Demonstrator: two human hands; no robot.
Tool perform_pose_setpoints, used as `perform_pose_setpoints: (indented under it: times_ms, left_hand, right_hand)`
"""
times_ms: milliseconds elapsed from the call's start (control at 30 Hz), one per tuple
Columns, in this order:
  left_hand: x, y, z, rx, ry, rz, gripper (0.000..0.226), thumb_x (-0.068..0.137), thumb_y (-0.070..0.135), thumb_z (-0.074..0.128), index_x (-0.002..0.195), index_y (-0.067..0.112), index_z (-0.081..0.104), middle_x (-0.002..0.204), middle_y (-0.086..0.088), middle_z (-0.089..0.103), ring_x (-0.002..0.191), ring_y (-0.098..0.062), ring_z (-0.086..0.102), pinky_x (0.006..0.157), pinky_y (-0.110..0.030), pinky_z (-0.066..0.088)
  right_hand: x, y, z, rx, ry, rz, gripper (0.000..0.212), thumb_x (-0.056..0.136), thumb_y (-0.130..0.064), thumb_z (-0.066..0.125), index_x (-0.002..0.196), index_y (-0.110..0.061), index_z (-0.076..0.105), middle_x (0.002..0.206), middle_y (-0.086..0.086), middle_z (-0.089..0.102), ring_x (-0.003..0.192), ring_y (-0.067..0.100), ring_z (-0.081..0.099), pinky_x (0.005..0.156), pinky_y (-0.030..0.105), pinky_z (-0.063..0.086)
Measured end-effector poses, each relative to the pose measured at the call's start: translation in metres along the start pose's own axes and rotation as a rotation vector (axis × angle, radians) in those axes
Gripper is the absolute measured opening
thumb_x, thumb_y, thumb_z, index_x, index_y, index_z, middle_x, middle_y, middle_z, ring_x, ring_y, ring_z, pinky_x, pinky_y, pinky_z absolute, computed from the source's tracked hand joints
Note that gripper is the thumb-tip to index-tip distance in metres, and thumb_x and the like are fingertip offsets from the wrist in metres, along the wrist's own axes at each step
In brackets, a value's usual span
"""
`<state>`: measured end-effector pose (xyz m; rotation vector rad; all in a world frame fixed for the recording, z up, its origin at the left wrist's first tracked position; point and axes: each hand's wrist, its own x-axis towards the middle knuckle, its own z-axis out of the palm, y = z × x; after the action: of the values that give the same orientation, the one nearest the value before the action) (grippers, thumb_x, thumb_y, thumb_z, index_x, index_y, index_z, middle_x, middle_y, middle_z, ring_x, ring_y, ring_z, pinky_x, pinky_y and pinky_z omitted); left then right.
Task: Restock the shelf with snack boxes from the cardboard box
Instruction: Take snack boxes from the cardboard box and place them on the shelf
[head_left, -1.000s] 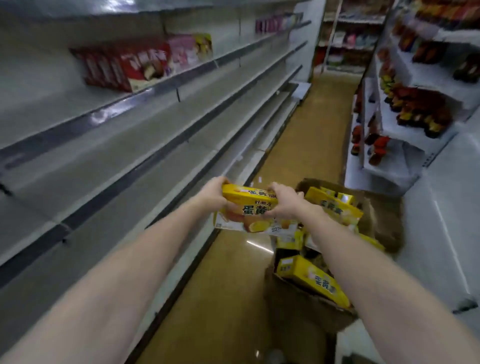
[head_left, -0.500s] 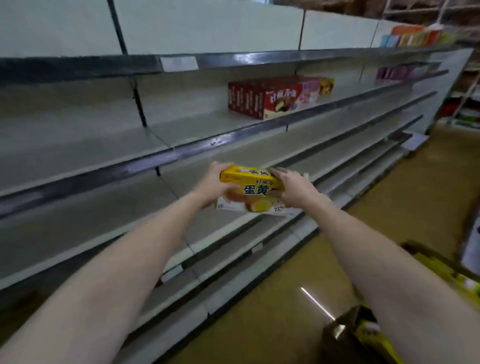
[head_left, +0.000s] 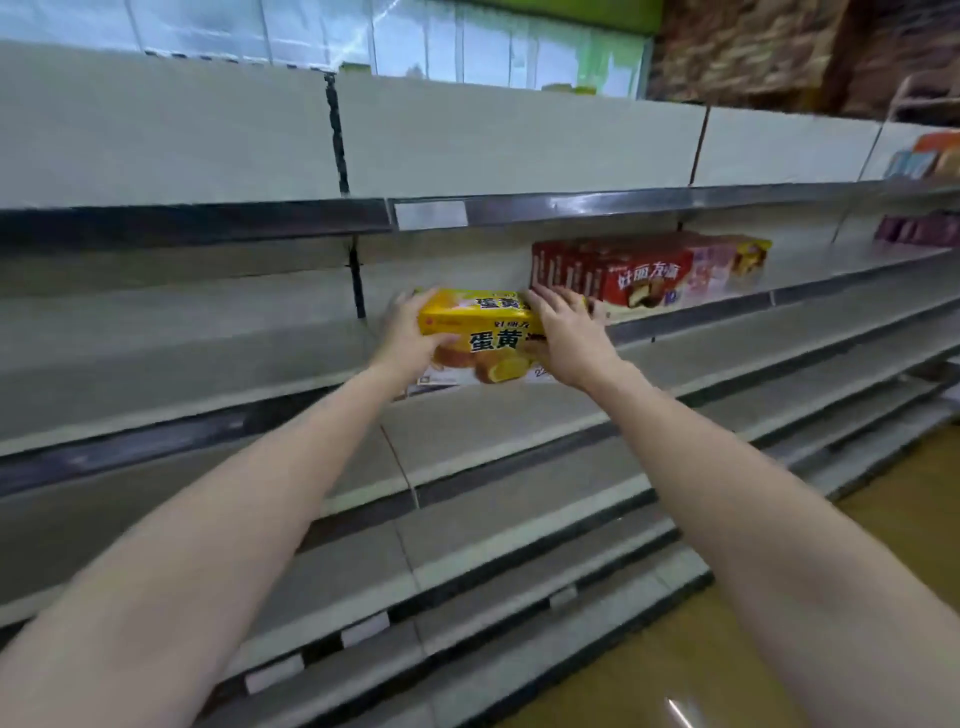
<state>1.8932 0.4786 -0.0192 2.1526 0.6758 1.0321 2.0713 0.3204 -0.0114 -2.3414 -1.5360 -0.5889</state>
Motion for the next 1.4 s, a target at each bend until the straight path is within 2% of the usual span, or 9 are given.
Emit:
perform_pose_setpoints:
  times_ms: [167,233,333,400,533,700,1033,1167,1400]
  left_hand:
    - [0.040,0.002,0.008,0.110,0.071,-0.017,0.073,0.077,0.019,0.082,0.143,0.022,0.050,0.143,-0.009,0.044,0.130,-0.025,0.046,0.110,-0.041,0.041]
    - [0.056,0.004,0.017,0.076,0.084,-0.066,0.073,0.080,0.016,0.080,0.145,0.024,0.047,0.141,0.002,0.038,0.124,-0.014,0.043,0.095,-0.026,0.051]
    - [0.074,-0.006,0.037,0.105,0.092,-0.078,0.076,0.078,0.016,0.081,0.145,0.028,0.047,0.143,-0.008,0.044,0.116,-0.022,0.058,0.077,-0.041,0.061]
    - [0.085,-0.022,0.054,0.183,0.105,-0.089,0.074,0.079,0.019,0.081,0.145,0.027,0.047,0.145,-0.012,0.041,0.117,-0.029,0.059,0.080,-0.047,0.060]
    - [0.099,-0.028,0.085,0.392,0.146,-0.140,0.066,0.084,0.030,0.076,0.144,0.019,0.049,0.137,-0.004,0.050,0.117,-0.020,0.057,0.099,-0.029,0.045]
    - [0.128,-0.039,0.112,0.571,0.211,-0.064,0.058,0.091,0.018,0.068,0.144,0.007,0.045,0.162,-0.009,0.018,0.145,-0.028,0.028,0.112,-0.026,0.028]
    - [0.176,-0.048,0.129,0.663,0.078,-0.048,0.079,0.073,0.020,0.084,0.143,0.016,0.048,0.149,-0.011,0.042,0.139,-0.028,0.035,0.113,-0.029,0.028]
    - [0.192,-0.061,0.138,0.736,0.143,0.038,0.077,0.071,0.020,0.084,0.139,0.011,0.050,0.139,-0.013,0.051,0.132,-0.030,0.042,0.108,-0.040,0.041]
    - [0.221,-0.076,0.140,0.716,0.176,0.042,0.077,0.068,0.011,0.083,0.138,0.009,0.052,0.139,-0.015,0.052,0.131,-0.032,0.045,0.104,-0.035,0.041]
  right_hand:
    - [0.054,0.022,0.011,0.063,0.038,-0.088,0.075,0.094,-0.045,0.060,0.156,-0.026,0.022,0.162,-0.002,0.024,0.148,0.024,0.018,0.115,0.055,0.013]
    - [0.073,0.035,0.020,0.078,0.018,-0.111,0.075,0.096,-0.046,0.057,0.157,-0.026,0.019,0.164,-0.003,0.019,0.149,0.025,0.016,0.116,0.056,0.013]
    - [0.095,0.057,0.039,0.127,-0.004,-0.130,0.075,0.095,-0.046,0.058,0.157,-0.026,0.020,0.164,-0.003,0.019,0.150,0.024,0.014,0.116,0.058,0.013]
    - [0.108,0.067,0.053,0.091,0.018,-0.146,0.075,0.092,-0.047,0.062,0.155,-0.027,0.026,0.161,-0.002,0.026,0.148,0.024,0.020,0.115,0.056,0.015]
    - [0.137,0.085,0.077,-0.004,0.019,-0.132,0.069,0.085,-0.046,0.069,0.145,-0.025,0.042,0.148,0.004,0.044,0.137,0.028,0.036,0.108,0.049,0.024]
    - [0.159,0.111,0.114,0.071,0.094,-0.142,0.067,0.081,-0.037,0.076,0.140,-0.022,0.048,0.139,0.005,0.051,0.134,0.030,0.041,0.108,0.050,0.025]
    - [0.212,0.132,0.148,0.115,0.100,-0.177,0.067,0.090,-0.038,0.066,0.146,-0.013,0.038,0.153,0.009,0.038,0.144,0.028,0.029,0.119,0.044,0.007]
    - [0.238,0.136,0.162,0.104,0.095,-0.213,0.070,0.088,-0.038,0.067,0.146,-0.011,0.037,0.151,0.013,0.037,0.145,0.030,0.026,0.122,0.046,0.004]
    - [0.266,0.135,0.169,0.039,0.030,-0.214,0.080,0.089,-0.038,0.067,0.151,-0.010,0.026,0.155,0.016,0.031,0.148,0.032,0.020,0.123,0.050,0.001]
